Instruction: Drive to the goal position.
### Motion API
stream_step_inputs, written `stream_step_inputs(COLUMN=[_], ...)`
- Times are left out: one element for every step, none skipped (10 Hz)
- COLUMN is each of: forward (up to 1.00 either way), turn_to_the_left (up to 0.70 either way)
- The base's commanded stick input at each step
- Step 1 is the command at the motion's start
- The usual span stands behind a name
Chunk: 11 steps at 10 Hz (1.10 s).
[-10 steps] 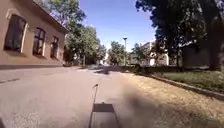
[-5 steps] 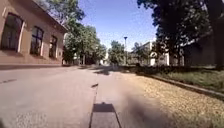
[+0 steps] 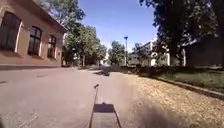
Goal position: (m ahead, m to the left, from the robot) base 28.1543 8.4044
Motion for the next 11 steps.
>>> stream_step_inputs(forward=[0.70, 0.70, 0.70, 0.70, 0.70, 0.70, 0.70, 0.70, 0.70, 0.70, 0.70], turn_to_the_left=[0.00, 0.00, 0.00, 0.00, 0.00, 0.00, 0.00, 0.00, 0.00, 0.00, 0.00])
